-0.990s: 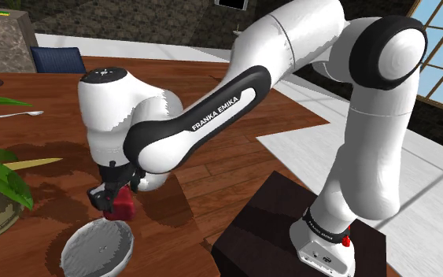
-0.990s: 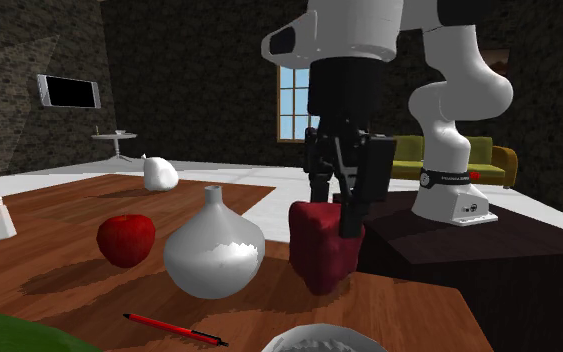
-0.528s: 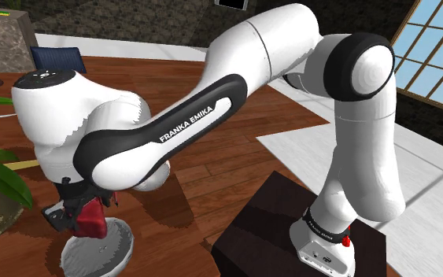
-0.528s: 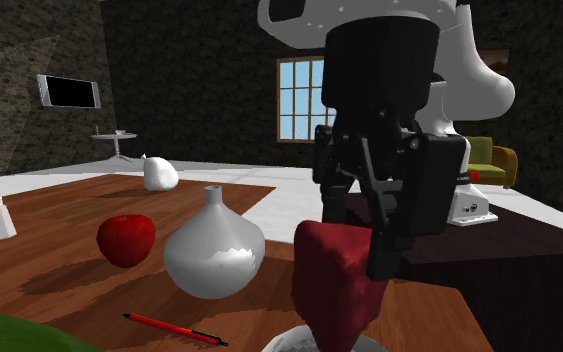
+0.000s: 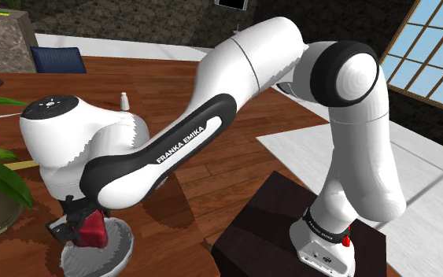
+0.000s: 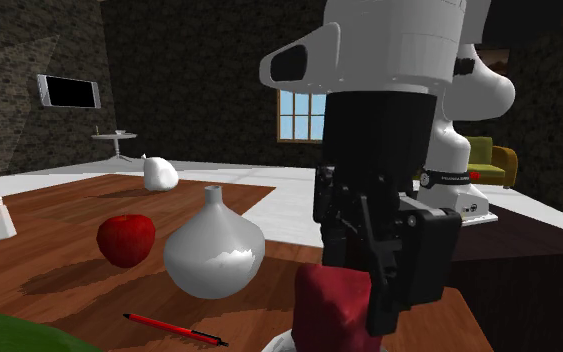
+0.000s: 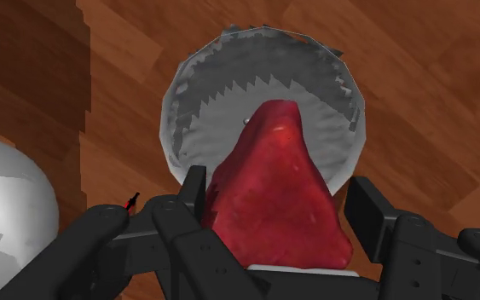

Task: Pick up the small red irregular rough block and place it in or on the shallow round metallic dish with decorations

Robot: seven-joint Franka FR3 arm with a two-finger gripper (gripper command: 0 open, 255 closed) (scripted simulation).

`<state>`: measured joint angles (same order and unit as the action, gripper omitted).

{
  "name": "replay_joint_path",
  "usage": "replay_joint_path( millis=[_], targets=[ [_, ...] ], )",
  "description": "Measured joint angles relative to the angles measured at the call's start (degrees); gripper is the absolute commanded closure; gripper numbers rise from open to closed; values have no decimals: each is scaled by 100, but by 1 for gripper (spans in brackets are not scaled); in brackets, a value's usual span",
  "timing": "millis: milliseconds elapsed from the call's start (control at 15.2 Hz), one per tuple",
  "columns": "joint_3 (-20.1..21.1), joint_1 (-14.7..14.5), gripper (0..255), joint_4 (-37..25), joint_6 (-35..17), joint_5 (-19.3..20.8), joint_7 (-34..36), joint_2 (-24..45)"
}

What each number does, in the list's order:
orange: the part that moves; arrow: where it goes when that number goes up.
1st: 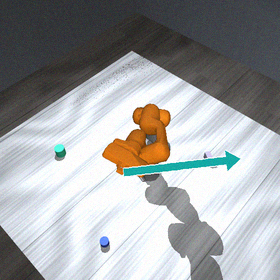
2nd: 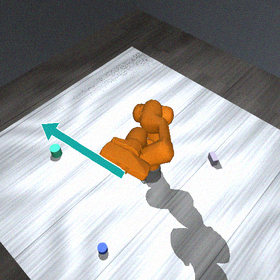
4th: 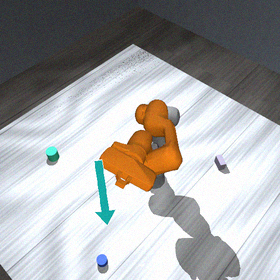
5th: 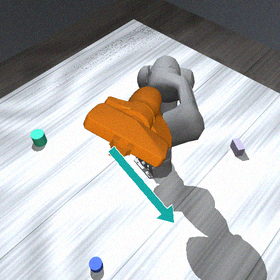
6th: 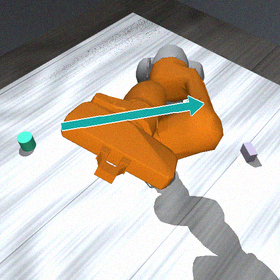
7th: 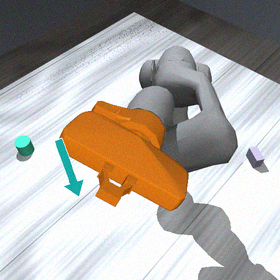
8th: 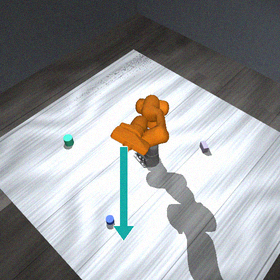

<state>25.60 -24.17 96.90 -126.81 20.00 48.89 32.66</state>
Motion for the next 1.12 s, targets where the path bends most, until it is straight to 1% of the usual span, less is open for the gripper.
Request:
replay_joint_path(
  millis=[528,924,990,1122],
  targets=[
    [-132,-73,255,90,-404,184,118,333],
    [-149,-91,255,85,-443,207,137,378],
    [-149,-91,0,85,-443,207,138,378],
    [-149,-91,0,84,-444,208,138,377]
  ],
)
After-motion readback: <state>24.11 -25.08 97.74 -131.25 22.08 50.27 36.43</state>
